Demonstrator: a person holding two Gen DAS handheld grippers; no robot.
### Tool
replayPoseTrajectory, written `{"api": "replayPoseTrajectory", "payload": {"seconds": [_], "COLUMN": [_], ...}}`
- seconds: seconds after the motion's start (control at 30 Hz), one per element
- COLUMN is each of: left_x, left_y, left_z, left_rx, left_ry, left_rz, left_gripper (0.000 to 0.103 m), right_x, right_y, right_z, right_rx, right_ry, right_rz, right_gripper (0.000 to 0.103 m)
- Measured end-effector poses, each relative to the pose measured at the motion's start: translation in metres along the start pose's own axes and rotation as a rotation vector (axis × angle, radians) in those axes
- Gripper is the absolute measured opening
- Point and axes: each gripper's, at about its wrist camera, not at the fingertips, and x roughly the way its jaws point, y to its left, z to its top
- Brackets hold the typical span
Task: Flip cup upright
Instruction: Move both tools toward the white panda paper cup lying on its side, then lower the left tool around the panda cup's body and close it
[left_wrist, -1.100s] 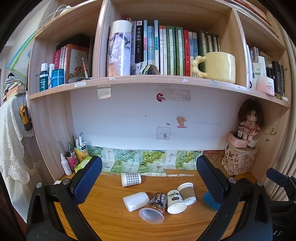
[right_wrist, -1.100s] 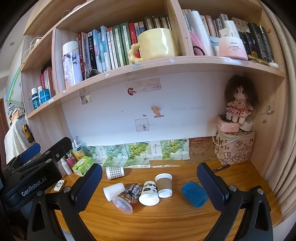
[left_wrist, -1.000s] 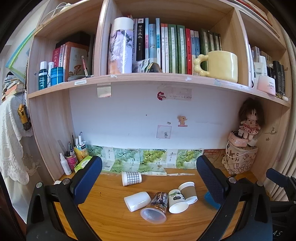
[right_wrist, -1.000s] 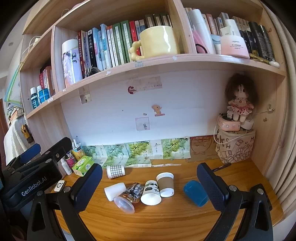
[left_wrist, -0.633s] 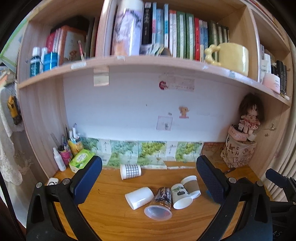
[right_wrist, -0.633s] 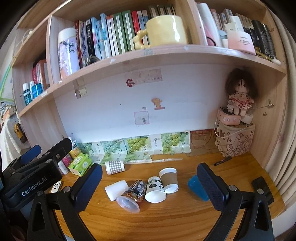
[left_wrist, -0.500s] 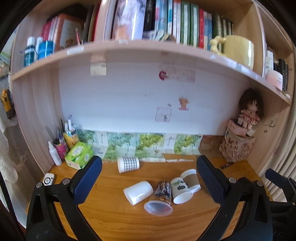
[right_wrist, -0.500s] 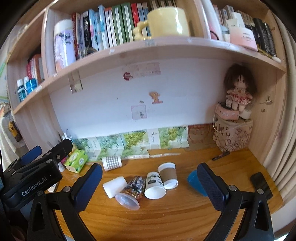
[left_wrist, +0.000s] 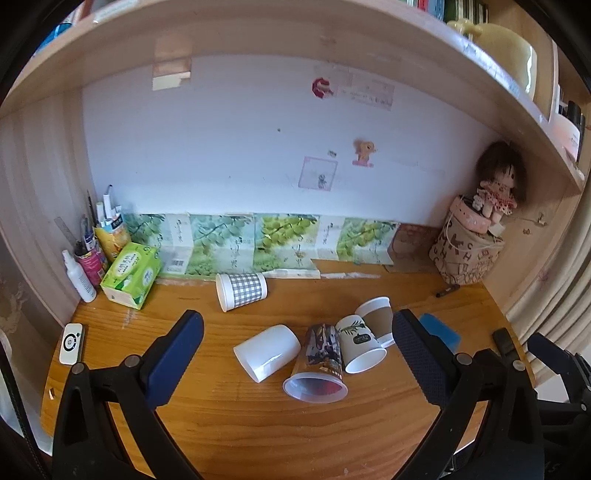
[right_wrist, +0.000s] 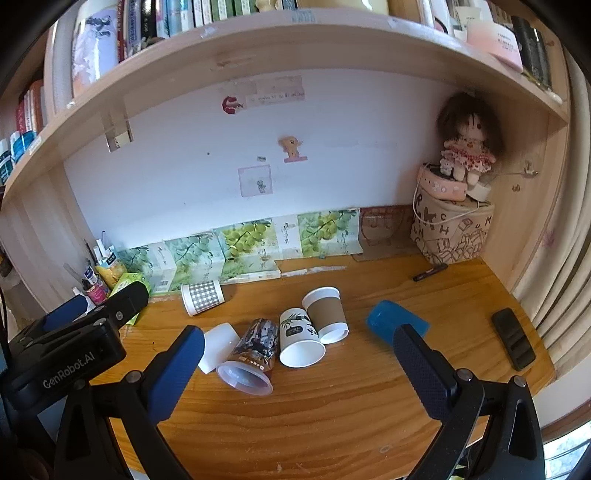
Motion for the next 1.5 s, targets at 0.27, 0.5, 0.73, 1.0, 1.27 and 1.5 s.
{"api": "replayPoseTrajectory", "payload": {"seconds": [0.27, 0.5, 0.73, 1.0, 1.27, 1.5], "left_x": [0.027, 0.055, 0.082, 0.118, 0.162, 0.198], "left_y": [-0.009, -0.036, -0.075, -0.11, -0.126, -0.117], "left_z": [0.002, 0.0, -0.009, -0.018, -0.031, -0.046], "left_rx": [-0.006, -0.026, -0.081, -0.124, -0.189, -0.259], "left_ry": [0.099, 0.2, 0.274, 0.354, 0.483, 0.576], "left_rz": [-0.008, 0.015, 0.061, 0.083, 0.032, 0.075], "left_gripper": [0.102, 0.102, 0.102, 0.102, 0.102, 0.102], "right_x": [0.018, 0.045, 0.079, 0.127, 0.169, 0.2], "right_y": [-0.008, -0.038, -0.085, -0.132, -0.163, -0.191], "right_z": [0.006, 0.012, 0.023, 0.028, 0.028, 0.022], "right_rx": [-0.018, -0.023, -0.033, -0.012, -0.017, 0.02], "right_ry": [0.034, 0.104, 0.193, 0.332, 0.427, 0.514], "right_rz": [-0.008, 0.06, 0.161, 0.28, 0.372, 0.384], "right_gripper": [0.103, 0.103, 0.103, 0.103, 0.103, 0.103]}}
